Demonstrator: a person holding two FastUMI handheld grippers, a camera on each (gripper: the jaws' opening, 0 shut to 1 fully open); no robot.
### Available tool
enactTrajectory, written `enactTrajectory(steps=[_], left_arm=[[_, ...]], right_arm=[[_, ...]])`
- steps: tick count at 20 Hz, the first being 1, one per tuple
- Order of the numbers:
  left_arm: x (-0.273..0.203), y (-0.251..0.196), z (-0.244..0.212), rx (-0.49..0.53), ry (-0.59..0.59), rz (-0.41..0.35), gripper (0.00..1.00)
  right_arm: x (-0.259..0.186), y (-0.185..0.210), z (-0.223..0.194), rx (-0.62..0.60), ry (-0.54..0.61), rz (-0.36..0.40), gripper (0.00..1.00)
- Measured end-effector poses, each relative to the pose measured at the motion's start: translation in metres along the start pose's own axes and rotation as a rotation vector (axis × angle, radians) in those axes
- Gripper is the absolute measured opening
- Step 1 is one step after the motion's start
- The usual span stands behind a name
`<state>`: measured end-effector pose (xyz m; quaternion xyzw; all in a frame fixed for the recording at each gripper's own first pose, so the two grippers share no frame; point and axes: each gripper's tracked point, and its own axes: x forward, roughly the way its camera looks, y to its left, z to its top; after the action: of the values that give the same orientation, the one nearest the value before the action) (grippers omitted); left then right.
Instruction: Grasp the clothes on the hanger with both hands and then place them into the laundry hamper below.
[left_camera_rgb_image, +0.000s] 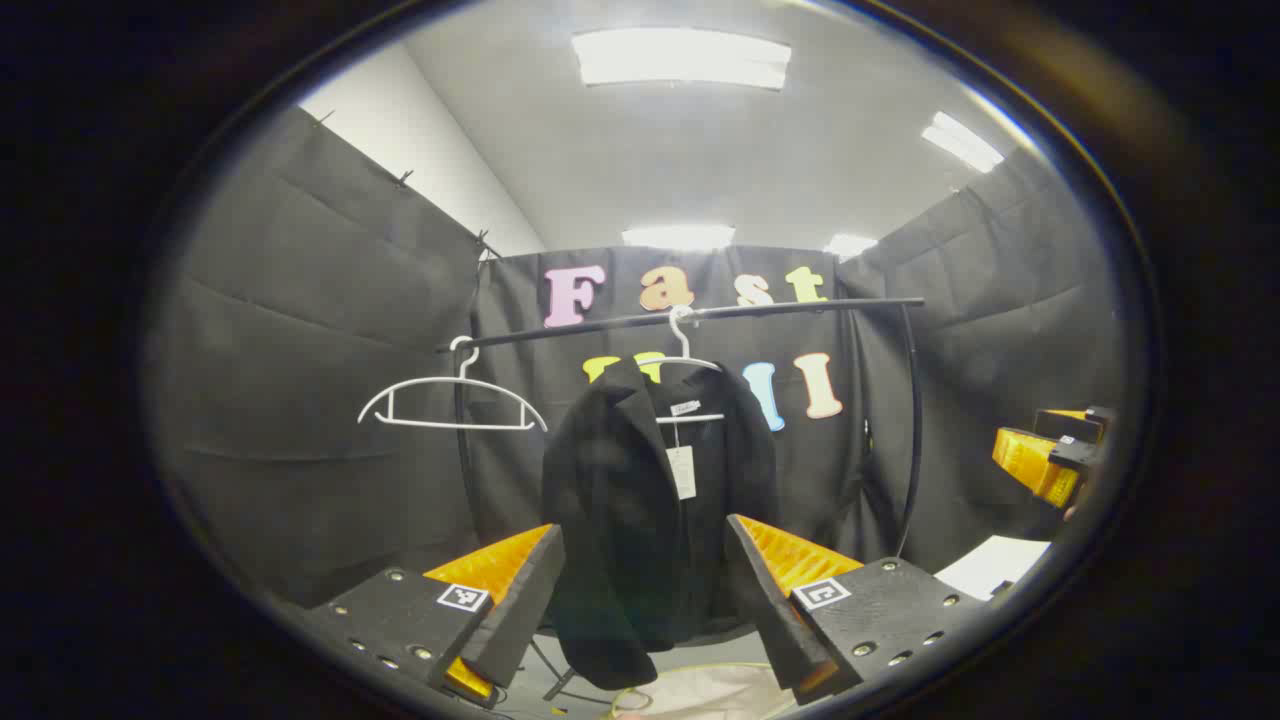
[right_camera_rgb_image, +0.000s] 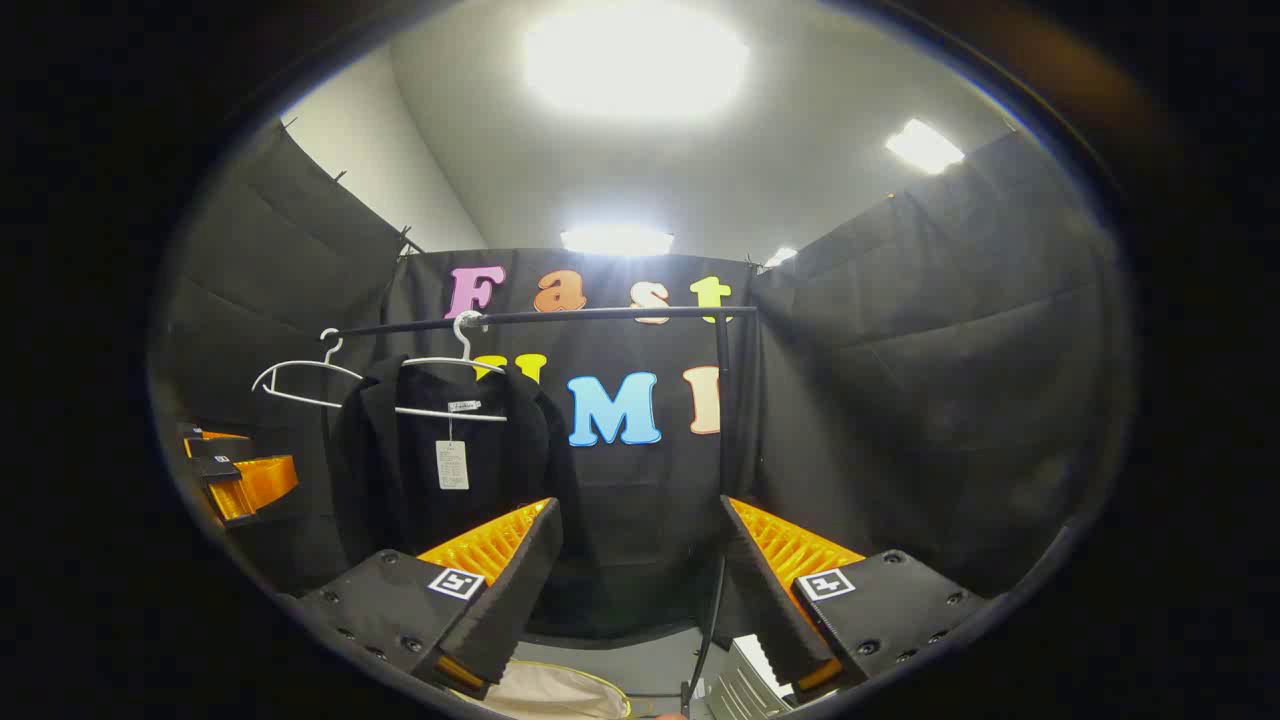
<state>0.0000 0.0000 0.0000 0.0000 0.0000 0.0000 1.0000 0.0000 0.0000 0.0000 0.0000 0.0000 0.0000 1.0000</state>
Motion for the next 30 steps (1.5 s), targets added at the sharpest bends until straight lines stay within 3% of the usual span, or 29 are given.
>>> enactTrajectory(steps=[20,30], left_arm=[[0.023,0.0,-0.01,-0.008,0.015,-0.017,0.95],[0.065,0.026,-0.01,-0.006,0.003,-0.026,0.94]], right_arm=[[0.019,-0.004,-0.006,-0.011,0.01,-0.004,0.98],[0.059,0.026,-0.003,0.003,0.008,0.008,0.98]])
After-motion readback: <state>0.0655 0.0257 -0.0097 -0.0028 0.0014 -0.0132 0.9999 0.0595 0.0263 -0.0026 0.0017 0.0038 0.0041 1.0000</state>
